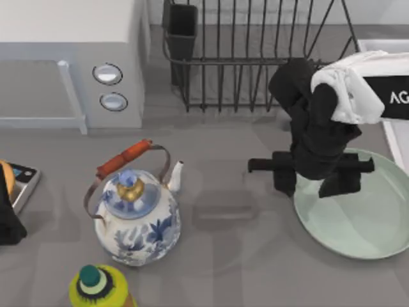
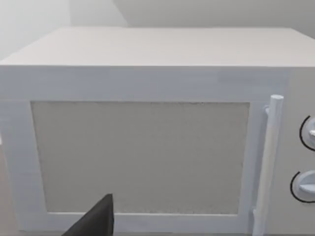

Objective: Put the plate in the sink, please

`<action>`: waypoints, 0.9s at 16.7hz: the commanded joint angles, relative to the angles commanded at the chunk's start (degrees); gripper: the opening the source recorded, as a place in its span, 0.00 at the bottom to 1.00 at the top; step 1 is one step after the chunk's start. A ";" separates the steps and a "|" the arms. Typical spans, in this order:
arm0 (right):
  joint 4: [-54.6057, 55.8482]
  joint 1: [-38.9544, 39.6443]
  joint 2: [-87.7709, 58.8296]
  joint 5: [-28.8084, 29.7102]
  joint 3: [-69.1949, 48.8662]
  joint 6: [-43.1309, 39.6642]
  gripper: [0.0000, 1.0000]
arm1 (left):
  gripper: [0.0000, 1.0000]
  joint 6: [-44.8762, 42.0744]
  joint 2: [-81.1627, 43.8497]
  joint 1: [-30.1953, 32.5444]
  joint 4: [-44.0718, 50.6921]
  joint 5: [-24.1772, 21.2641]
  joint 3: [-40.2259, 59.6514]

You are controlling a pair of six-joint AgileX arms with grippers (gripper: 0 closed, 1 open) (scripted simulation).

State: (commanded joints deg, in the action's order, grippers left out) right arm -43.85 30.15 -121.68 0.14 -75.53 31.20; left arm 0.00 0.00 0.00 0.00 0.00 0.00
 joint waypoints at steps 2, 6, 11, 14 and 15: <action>0.00 0.00 0.00 0.00 0.00 0.00 0.00 | 1.00 0.00 0.00 0.00 0.00 0.00 0.00; -2.15 -0.85 4.59 1.01 -2.34 -0.38 0.00 | 1.00 0.00 0.00 0.00 0.00 0.00 0.00; -17.12 -0.66 2.24 1.02 -17.89 -0.17 0.00 | 1.00 0.00 0.00 0.00 0.00 0.00 0.00; -30.84 -0.71 1.05 1.02 -33.40 -0.20 0.00 | 1.00 0.00 0.00 0.00 0.00 0.00 0.00; -35.58 -0.76 0.77 1.01 -38.77 -0.24 0.00 | 1.00 0.00 0.00 0.00 0.00 0.00 0.00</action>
State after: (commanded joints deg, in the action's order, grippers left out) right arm -79.43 29.39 -120.91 1.15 -114.30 30.96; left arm 0.00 0.00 0.00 0.00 0.00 0.00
